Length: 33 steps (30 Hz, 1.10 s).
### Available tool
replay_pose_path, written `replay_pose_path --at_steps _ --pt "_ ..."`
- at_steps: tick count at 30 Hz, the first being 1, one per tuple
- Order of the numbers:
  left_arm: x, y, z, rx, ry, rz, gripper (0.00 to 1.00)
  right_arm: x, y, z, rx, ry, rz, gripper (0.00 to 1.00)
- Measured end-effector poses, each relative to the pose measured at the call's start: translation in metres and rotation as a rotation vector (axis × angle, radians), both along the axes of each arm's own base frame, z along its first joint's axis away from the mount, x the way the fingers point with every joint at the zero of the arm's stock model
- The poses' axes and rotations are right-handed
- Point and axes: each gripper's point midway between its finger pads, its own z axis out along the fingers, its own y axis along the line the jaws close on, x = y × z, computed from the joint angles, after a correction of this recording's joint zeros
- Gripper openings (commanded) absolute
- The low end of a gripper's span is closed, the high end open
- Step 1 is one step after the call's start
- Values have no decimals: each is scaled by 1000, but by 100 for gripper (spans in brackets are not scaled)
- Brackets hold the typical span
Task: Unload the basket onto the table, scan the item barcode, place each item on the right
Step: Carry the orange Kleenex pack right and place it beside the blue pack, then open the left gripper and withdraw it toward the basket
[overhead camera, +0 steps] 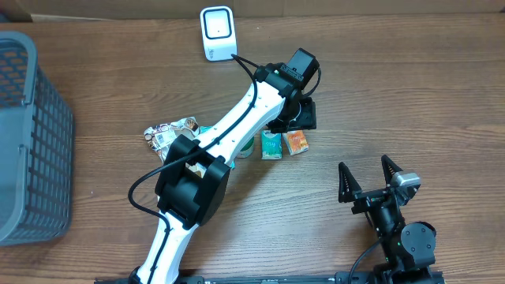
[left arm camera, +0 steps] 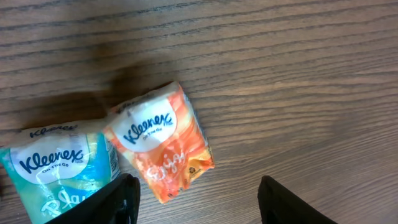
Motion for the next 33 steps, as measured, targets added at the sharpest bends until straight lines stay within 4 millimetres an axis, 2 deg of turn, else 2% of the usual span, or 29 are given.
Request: replay_pose_path --at_steps 3,6,8,10,13,16,20,23,26,30,33 --pt "-2 4 1 9 9 -13 62 0 0 0 0 0 0 100" --pt "1 9 11 11 3 -37 63 0 0 0 0 0 0 100" --pt "7 17 28 -1 -24 -48 64 0 0 0 0 0 0 100" --pt "13 31 54 -17 -63 -52 65 0 0 0 -1 0 0 100" --pt "20 63 102 -38 -135 -40 67 0 0 0 1 -1 0 100" --pt "19 108 152 -46 -201 -5 69 0 0 0 0 0 0 100" --pt "9 170 193 -21 -252 39 67 0 0 0 0 0 0 100" --pt "3 210 201 35 -260 57 67 0 0 0 0 0 0 100" --pt "2 246 196 84 -233 84 68 0 0 0 0 0 0 100" --pt "5 296 193 136 -229 117 78 0 0 0 0 0 0 100" --pt "7 328 192 174 -234 141 90 0 0 0 0 0 0 100"
